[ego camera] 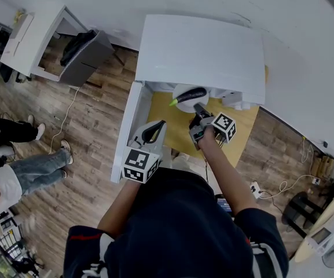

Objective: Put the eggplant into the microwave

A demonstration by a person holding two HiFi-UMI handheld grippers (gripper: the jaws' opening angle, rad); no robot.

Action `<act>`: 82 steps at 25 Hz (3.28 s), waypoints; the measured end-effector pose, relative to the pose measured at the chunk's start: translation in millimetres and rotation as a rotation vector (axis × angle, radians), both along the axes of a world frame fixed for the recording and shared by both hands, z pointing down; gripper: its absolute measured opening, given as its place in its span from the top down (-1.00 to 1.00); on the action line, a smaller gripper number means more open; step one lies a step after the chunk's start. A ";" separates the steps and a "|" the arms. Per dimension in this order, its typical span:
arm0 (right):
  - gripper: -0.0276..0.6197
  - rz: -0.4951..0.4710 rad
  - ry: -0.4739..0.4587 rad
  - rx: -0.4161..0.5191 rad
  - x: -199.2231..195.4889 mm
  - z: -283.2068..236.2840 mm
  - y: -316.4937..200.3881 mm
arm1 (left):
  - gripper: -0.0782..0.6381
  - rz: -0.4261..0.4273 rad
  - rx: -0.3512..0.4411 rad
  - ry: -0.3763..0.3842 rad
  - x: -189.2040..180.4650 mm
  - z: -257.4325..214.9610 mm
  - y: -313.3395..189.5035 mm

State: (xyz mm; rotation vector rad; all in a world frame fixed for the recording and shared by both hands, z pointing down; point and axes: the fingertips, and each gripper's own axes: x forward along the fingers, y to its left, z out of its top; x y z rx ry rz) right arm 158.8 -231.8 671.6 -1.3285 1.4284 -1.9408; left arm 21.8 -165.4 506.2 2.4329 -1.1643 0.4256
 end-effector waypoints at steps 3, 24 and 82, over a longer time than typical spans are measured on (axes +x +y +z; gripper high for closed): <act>0.84 0.008 -0.001 -0.002 -0.6 1.6 -2.3 | 0.73 0.001 -0.002 0.000 -0.7 0.9 -1.1; 0.84 0.076 -0.015 -0.030 -7.4 14.5 -29.3 | 0.73 -0.005 -0.018 0.003 -5.7 6.8 -3.4; 0.42 0.008 -0.020 0.034 -26.8 10.6 -61.3 | 0.73 -0.018 -0.034 -0.005 -6.8 10.4 -7.1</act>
